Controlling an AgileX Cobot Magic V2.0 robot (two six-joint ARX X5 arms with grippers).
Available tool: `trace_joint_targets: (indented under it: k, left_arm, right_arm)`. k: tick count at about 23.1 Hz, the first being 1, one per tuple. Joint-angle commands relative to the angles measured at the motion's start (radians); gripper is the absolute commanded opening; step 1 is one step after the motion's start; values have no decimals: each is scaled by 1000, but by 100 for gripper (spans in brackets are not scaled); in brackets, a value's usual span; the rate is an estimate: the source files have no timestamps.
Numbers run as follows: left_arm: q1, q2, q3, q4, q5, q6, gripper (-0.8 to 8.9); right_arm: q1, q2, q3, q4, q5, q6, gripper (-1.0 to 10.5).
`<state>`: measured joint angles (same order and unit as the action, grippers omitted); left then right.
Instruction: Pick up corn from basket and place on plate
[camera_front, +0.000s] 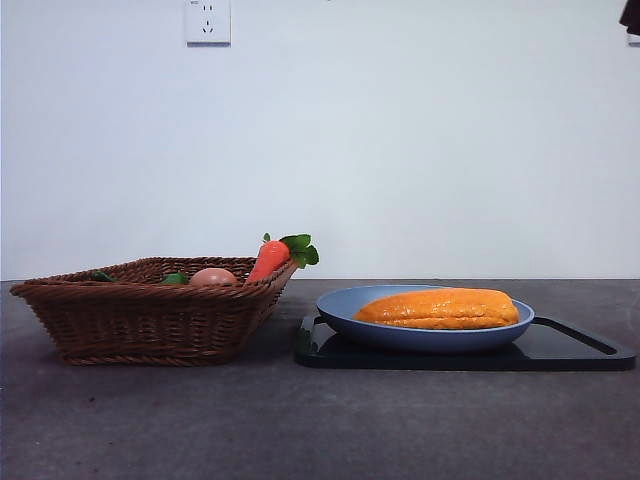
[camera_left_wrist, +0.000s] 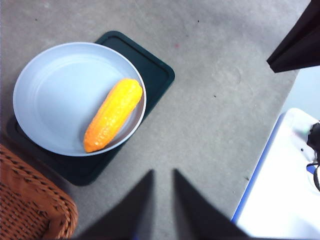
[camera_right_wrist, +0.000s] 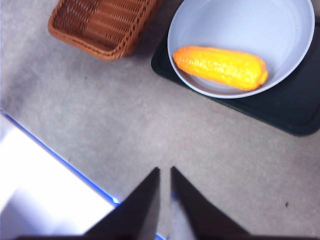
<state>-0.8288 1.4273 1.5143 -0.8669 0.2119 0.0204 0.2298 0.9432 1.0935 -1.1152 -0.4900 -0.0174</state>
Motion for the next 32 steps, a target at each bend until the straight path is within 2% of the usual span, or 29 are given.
trace_joint_targets:
  k: [1, 8, 16, 19, 22, 26, 29, 32]
  left_arm:
    - [-6, 5, 26, -1, 0, 16, 6]
    - [-6, 5, 26, 12, 0, 16, 7]
    - [-6, 5, 26, 152, 0, 16, 6]
    - [18, -4, 26, 179, -7, 101, 7]
    - [126, -47, 26, 248, -7, 106, 7]
    - [320, -174, -12, 322, 3, 154, 6]
    - [517, -343, -182, 472, 68, 150, 6]
    - [637, -475, -344, 583, 72, 150, 7]
  right_arm:
    - [5, 10, 18, 2, 0, -35, 3]
    - [3, 10, 18, 31, -6, -17, 3]
    - [3, 10, 18, 31, -6, -17, 3]
    - [3, 9, 18, 31, -7, -17, 3]
    - [3, 9, 18, 31, -7, -17, 3]
    - [3, 10, 18, 31, -6, -18, 3]
    - [3, 9, 18, 31, -7, -17, 3]
    - [3, 9, 18, 31, -7, -18, 3]
